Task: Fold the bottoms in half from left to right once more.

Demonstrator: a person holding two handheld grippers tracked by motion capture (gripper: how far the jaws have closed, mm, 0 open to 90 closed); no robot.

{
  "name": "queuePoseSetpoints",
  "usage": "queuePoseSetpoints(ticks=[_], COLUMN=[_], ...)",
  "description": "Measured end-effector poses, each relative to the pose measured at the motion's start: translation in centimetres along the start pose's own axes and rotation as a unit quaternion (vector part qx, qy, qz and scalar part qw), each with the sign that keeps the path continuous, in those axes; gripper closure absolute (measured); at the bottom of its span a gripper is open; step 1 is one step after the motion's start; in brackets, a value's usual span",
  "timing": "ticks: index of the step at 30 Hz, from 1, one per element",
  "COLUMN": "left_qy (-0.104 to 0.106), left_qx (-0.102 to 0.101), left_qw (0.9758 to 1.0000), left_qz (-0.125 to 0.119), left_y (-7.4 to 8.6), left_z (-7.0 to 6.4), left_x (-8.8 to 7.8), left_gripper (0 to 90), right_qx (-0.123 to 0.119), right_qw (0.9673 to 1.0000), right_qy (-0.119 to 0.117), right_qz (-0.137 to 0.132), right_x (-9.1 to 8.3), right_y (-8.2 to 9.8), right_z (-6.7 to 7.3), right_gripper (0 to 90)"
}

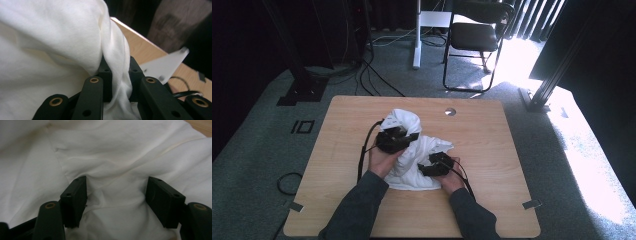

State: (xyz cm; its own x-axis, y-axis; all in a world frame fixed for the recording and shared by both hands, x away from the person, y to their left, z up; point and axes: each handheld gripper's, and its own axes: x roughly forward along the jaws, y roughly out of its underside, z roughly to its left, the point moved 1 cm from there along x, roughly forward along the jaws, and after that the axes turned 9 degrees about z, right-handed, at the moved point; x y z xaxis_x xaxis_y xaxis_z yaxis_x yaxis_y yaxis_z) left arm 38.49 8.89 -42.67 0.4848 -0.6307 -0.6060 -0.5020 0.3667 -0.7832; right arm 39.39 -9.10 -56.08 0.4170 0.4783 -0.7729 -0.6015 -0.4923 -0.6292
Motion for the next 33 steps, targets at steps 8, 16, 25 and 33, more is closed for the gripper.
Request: queuePoseSetpoints(ticks=[8,16,25,33], left_qy=[0.028,0.044,0.037,0.06], left_qx=[0.012,0.013,0.019,0.016], left_qw=[0.9991,0.9952,0.9959,0.995], left_qz=[0.03,0.086,0.081,0.079], left_y=[2.1,5.8,6.0,5.8], left_z=[-1.5,-2.0,-2.3,-2.6], left_x=[4.9,10.3,10.4,9.0], left_gripper=[80.3,79.9,79.3,68.0], right_qx=[0.065,0.121,0.067,0.063], right_qw=[0.9954,0.9854,0.9878,0.9936], right_qy=[0.042,0.068,0.017,0.011], right_qz=[-0.056,-0.098,-0.139,-0.093], right_x=[-6.1,-9.5,-10.0,-6.6], right_y=[2.8,2.8,-1.4,-2.9], right_z=[-4.3,-7.3,-4.5,-4.5], right_gripper=[32.3,32.3,30.7,35.5])
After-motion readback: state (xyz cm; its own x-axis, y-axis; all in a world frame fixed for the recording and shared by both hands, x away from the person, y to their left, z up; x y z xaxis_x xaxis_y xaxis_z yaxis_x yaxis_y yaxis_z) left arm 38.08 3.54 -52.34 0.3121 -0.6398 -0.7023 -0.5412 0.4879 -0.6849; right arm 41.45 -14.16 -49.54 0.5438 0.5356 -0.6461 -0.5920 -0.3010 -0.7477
